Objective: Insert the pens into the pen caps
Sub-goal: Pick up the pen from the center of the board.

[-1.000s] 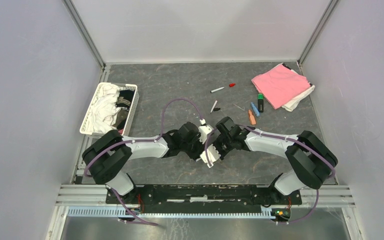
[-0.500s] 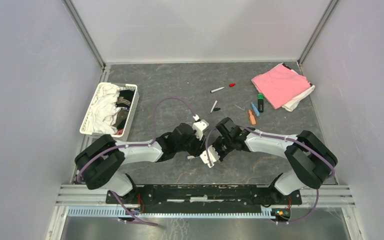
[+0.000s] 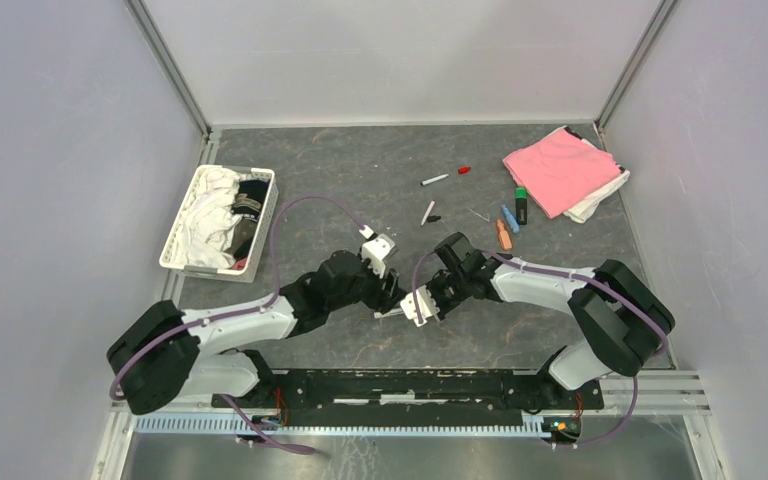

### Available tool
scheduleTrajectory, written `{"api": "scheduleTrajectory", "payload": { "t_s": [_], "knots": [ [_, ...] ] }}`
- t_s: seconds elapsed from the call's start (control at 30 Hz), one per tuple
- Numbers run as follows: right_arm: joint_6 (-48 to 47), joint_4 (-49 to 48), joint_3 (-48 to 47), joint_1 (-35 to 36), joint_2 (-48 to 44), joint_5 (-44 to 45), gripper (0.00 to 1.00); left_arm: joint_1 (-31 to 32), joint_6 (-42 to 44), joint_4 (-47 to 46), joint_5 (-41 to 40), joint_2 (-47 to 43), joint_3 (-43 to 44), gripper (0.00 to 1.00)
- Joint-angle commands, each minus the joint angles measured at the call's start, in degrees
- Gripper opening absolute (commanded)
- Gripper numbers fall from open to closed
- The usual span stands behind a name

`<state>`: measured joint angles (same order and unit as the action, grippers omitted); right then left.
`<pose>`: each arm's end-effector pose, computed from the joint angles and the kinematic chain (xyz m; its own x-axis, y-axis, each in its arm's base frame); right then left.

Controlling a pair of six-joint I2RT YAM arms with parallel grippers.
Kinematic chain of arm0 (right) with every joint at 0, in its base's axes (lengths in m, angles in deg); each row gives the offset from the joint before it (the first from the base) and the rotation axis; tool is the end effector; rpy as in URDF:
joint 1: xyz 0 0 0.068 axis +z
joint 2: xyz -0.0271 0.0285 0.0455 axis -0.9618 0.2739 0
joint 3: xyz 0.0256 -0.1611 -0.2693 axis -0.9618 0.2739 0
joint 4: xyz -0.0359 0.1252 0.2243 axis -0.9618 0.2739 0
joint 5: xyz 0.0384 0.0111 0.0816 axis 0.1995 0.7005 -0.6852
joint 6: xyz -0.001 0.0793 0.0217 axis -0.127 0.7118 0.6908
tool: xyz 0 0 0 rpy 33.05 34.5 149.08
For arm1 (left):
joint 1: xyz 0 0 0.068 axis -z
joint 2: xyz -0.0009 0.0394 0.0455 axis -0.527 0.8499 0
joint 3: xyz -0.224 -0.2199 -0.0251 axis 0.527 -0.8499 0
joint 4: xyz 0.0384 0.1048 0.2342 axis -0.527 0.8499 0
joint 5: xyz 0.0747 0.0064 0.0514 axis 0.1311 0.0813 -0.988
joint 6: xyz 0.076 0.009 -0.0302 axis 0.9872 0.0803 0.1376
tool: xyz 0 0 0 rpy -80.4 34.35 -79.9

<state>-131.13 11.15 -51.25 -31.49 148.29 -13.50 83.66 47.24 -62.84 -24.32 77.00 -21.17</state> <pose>0.1787 0.2160 0.1648 0.5540 -0.5986 -0.5786 -0.8304 -0.4475 -0.3320 0.1681 -0.2192 0.2211 -0.4385 0.2202 -0.8713 0.7349 0.6459 -0.2066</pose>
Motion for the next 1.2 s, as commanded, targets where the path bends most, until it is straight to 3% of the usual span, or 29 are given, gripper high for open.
{"api": "scheduleTrajectory", "payload": {
  "t_s": [0.0, 0.33, 0.57, 0.67, 0.93, 1.07, 1.17],
  "knots": [
    [2.9, -0.7, 0.7, -0.1, 0.9, 0.2, 0.00, -0.9, 3.2, 3.3, -1.7, -4.3, -3.1, 0.68],
    [2.4, -2.1, 1.2, 0.0, 0.5, 2.1, 0.01, -1.1, 5.8, 4.8, 4.8, -0.7, -3.6, 0.70],
    [1.1, -4.3, 0.7, -0.1, -0.5, 9.3, 0.01, -1.1, 6.9, 4.5, 9.0, 7.4, -0.3, 0.63],
    [-0.8, -4.8, 1.6, 0.0, -1.6, 12.0, 0.01, -1.1, 6.0, 2.6, 9.8, 10.5, 0.2, 0.55],
    [-2.5, -5.1, 2.6, -1.3, -4.5, 15.1, 0.02, -0.9, 6.4, 7.7, 7.8, 17.4, 4.6, 0.14],
    [-1.7, -5.3, 2.5, -4.8, -6.4, 14.5, 0.03, -0.5, 6.6, 9.9, 5.2, 16.4, 5.0, 0.11],
    [-0.5, -5.3, 2.2, -7.9, -6.9, 14.4, 0.04, 0.6, 5.8, 12.8, 1.8, 16.9, 6.8, 0.18]
  ]
}}
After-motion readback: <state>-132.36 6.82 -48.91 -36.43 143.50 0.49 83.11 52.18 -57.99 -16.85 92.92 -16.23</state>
